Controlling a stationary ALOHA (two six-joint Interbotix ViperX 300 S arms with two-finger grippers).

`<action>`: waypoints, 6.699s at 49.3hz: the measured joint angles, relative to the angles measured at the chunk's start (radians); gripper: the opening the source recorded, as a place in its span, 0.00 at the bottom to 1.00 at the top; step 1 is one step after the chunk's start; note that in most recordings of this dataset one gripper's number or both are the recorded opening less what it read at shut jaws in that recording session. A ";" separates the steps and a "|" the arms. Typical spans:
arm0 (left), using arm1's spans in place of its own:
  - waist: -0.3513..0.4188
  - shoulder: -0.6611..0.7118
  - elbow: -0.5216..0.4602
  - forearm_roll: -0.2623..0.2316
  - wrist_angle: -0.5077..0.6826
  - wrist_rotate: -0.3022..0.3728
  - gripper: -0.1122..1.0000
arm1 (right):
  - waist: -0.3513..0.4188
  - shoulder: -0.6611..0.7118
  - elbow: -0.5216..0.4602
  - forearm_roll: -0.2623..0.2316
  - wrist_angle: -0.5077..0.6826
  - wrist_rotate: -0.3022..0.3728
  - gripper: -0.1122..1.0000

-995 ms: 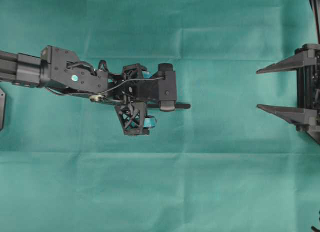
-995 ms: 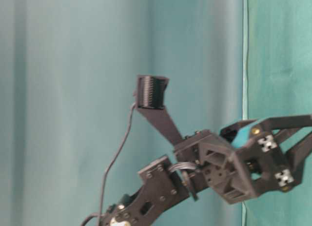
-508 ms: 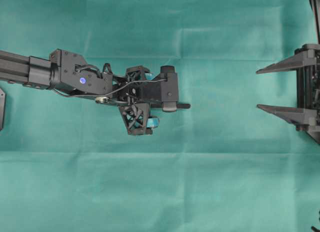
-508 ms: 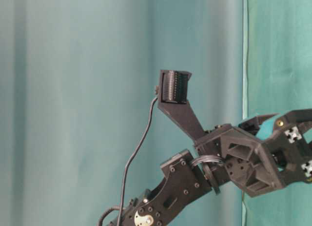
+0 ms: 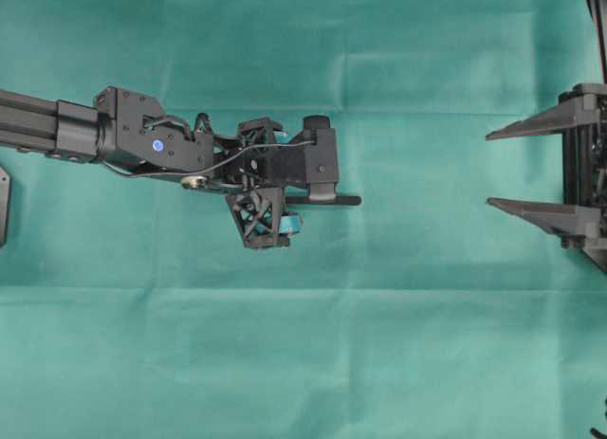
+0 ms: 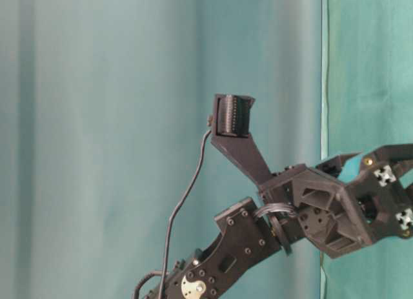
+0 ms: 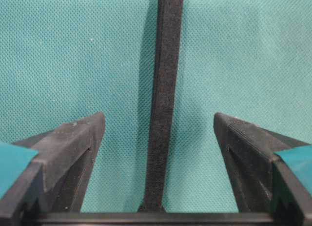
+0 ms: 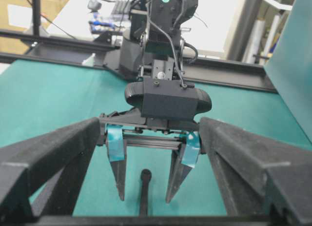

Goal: Peel off the Velcro with your right arm.
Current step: 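Close the left gripper on the strip's left end, then lift the strip with the left gripper, raising its free end, then move the open right gripper toward the strip's free end, then close the right gripper on the top layer of the strip's free end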

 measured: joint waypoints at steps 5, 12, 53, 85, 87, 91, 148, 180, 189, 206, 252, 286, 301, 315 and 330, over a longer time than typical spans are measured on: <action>0.000 0.002 0.003 0.000 -0.002 0.000 0.89 | 0.002 0.000 0.003 0.000 0.000 0.000 0.72; 0.000 0.005 0.005 0.000 -0.002 -0.002 0.89 | 0.002 0.000 0.005 0.000 0.000 0.000 0.71; -0.008 -0.003 0.012 0.000 0.009 -0.006 0.19 | 0.002 0.000 0.005 -0.002 -0.002 0.000 0.71; -0.060 -0.324 0.066 0.000 0.037 -0.008 0.19 | 0.002 -0.029 -0.100 -0.015 0.143 0.000 0.71; -0.064 -0.342 0.072 0.000 0.037 -0.009 0.19 | 0.000 -0.029 -0.118 -0.025 0.173 -0.002 0.71; -0.067 -0.371 0.086 0.000 0.035 -0.014 0.19 | 0.002 -0.020 -0.156 -0.051 0.210 -0.003 0.71; -0.092 -0.575 0.296 -0.008 -0.472 -0.382 0.19 | 0.000 0.311 -0.396 -0.347 0.229 -0.195 0.71; -0.117 -0.584 0.314 -0.008 -0.494 -0.383 0.19 | -0.048 0.440 -0.443 -0.347 0.114 -0.233 0.71; -0.117 -0.584 0.314 -0.008 -0.494 -0.382 0.19 | -0.048 0.466 -0.443 -0.347 0.074 -0.236 0.71; -0.117 -0.584 0.314 -0.008 -0.494 -0.383 0.19 | -0.048 0.509 -0.460 -0.347 0.055 -0.238 0.71; -0.110 -0.584 0.334 -0.015 -0.495 -0.497 0.19 | -0.046 0.523 -0.465 -0.347 0.035 -0.238 0.68; -0.109 -0.584 0.344 -0.015 -0.520 -0.506 0.19 | -0.046 0.552 -0.462 -0.347 0.021 -0.238 0.68; -0.109 -0.584 0.345 -0.015 -0.520 -0.505 0.19 | -0.051 0.575 -0.462 -0.347 -0.002 -0.238 0.30; -0.109 -0.584 0.348 -0.015 -0.520 -0.505 0.19 | -0.063 0.580 -0.462 -0.347 -0.006 -0.238 0.06; -0.109 -0.584 0.348 -0.015 -0.518 -0.506 0.19 | -0.066 0.581 -0.462 -0.347 -0.018 -0.238 0.04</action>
